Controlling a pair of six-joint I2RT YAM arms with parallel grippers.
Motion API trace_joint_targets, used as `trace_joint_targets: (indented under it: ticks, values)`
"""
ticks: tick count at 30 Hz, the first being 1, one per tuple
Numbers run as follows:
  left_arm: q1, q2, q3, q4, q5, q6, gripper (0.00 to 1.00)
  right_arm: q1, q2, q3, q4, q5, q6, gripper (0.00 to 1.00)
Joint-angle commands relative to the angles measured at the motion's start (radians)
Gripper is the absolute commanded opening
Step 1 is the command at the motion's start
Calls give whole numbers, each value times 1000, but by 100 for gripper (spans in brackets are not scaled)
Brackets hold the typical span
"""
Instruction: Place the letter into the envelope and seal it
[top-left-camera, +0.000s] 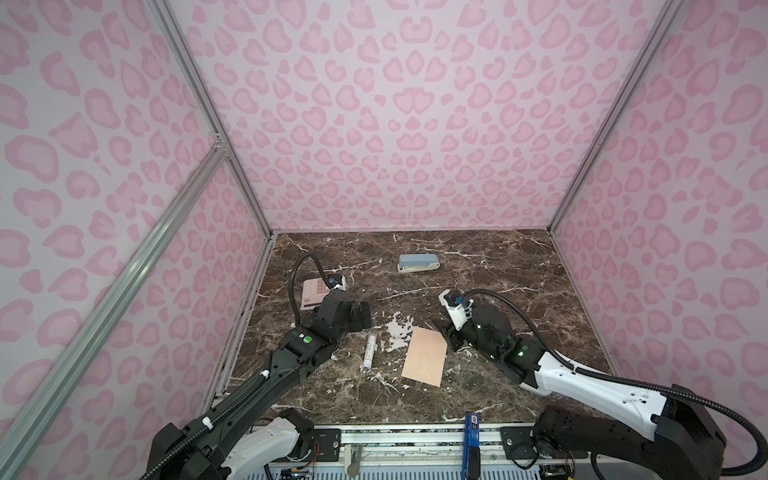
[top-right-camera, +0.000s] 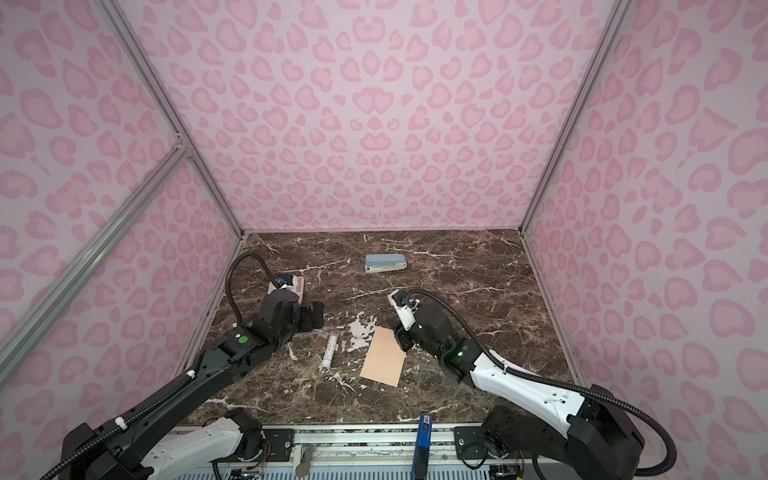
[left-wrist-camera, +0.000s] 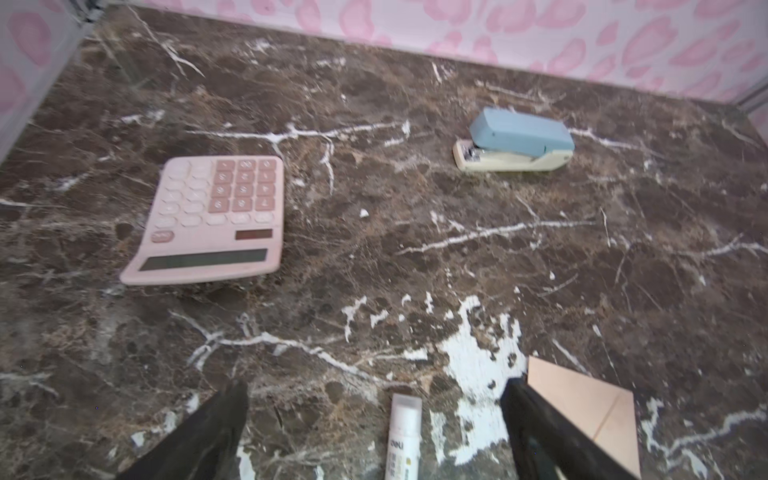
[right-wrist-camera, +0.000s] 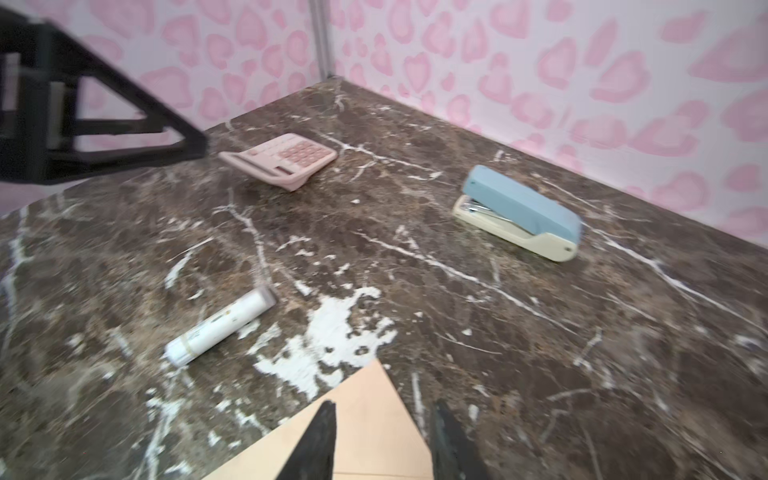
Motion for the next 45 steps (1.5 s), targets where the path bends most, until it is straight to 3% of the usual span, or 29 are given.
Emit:
trace_joint_targets:
  ticks: [1, 10, 16, 21, 30, 39, 45]
  values:
    - [50, -61, -61, 160, -60, 52, 98, -104, -28, -16, 56, 36, 58, 39]
    - [256, -260, -316, 467, -124, 59, 97, -422, -127, -118, 166, 283, 106, 43]
    - [310, -310, -413, 577, -190, 62, 97, -462, -151, -223, 329, 451, 14, 46]
    - [317, -291, -469, 663, -232, 91, 97, -503, -129, -264, 403, 500, 9, 48]
    - [329, -239, -533, 803, -273, 156, 97, -529, -24, -366, 596, 472, 6, 51]
    - [362, -128, -574, 1020, -306, 291, 97, -563, 231, -378, 889, 464, -62, 56]
    - [445, 36, -599, 1232, -186, 305, 97, -587, 417, -359, 1029, 408, -74, 58]
